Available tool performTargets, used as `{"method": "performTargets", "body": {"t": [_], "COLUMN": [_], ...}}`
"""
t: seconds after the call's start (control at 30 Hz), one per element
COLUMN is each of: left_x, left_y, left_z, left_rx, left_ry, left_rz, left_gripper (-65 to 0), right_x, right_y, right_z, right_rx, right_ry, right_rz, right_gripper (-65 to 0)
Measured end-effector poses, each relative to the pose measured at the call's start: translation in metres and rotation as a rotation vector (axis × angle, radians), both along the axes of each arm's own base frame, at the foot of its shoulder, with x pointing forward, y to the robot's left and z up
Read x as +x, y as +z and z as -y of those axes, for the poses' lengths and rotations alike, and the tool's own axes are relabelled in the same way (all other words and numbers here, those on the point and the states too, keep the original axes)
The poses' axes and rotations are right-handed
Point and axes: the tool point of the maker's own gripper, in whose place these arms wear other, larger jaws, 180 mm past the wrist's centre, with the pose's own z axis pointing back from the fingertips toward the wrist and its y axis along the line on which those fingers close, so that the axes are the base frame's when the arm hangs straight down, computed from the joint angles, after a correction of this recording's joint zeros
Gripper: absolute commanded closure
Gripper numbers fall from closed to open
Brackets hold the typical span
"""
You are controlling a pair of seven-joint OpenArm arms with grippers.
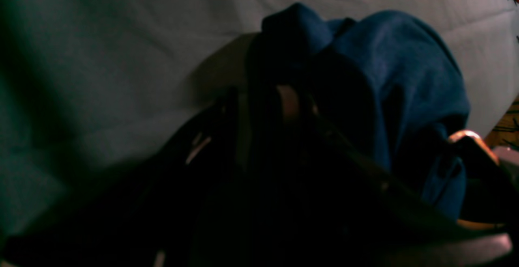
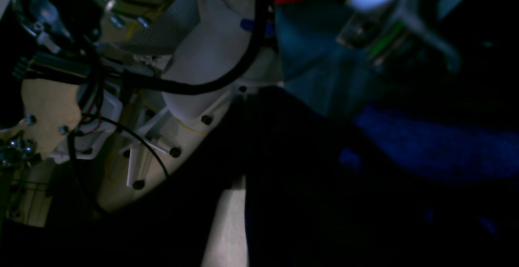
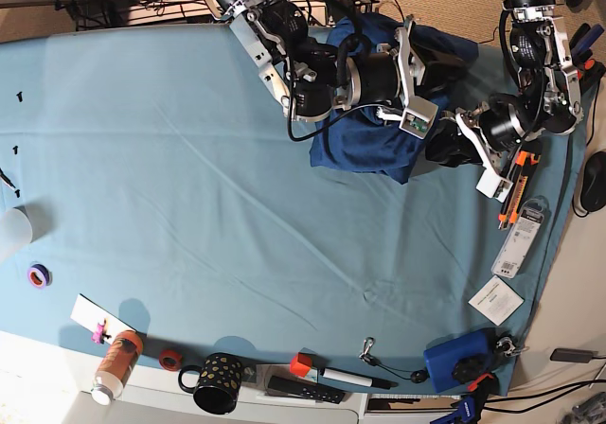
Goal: Layout the t-shirt on the table in an organized manner, then fold the t-shirt properly
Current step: 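Grasp the top of the shirt bundle with the right gripper and press it, then grasp the bundle edge with the right gripper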
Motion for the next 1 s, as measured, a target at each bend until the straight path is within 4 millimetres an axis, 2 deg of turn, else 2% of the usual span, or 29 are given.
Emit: {"method": "performTargets", "body": {"t": [0.03,0.07,0.23,0.3,0.37,0.43,0.57,0.7,0.8,0.83,0.9,1.0], "left_x": [0.0,0.0,0.0,0.0,0.002,0.001,0.0,0.0,0.001,0.001,0.001,0.001], "left_y": [0.0,0.0,0.0,0.0,0.0,0.0,-0.002,-0.001,-0.001,-0.001,-0.001,-0.001], "left_z": [0.0,0.0,0.0,0.0,-0.002,-0.003,-0.001,-0.002,-0.002,-0.002,-0.002,-0.002], "left_rx": [0.0,0.0,0.0,0.0,0.006,0.01,0.012,0.012,0.011,0.011,0.01,0.011], "left_ry": [0.0,0.0,0.0,0.0,0.013,0.006,0.003,0.003,0.004,0.004,0.004,0.004], "left_rz": [0.0,0.0,0.0,0.0,0.005,0.002,-0.003,0.001,0.002,0.003,0.003,0.003], "left_gripper": [-17.0,-17.0,-17.0,-17.0,-17.0,-17.0,-17.0,-17.0,-19.1,-20.5,-22.0,-22.0], "right_x": [0.0,0.0,0.002,0.015,0.037,0.07,0.133,0.172,0.188,0.191,0.19,0.172], "right_y": [0.0,0.0,0.001,0.004,0.011,0.031,0.048,0.033,0.03,0.028,0.011,-0.029], "right_z": [0.0,0.0,0.0,0.002,0.006,0.014,0.058,0.112,0.138,0.142,0.145,0.139], "right_rx": [0.0,-0.001,0.003,0.003,0.008,0.081,0.085,-0.041,-0.046,-0.023,-0.002,-0.049], "right_ry": [0.0,0.0,-0.003,-0.029,-0.078,-0.18,-0.366,-0.527,-0.59,-0.605,-0.614,-0.561], "right_rz": [0.0,-0.001,0.005,0.032,0.061,0.078,0.133,0.072,0.034,0.001,-0.096,-0.253], "right_gripper": [-36.9,-39.1,-39.0,-39.0,-39.0,-39.0,-39.0,-39.0,-39.1,-39.1,-39.1,-39.1]}}
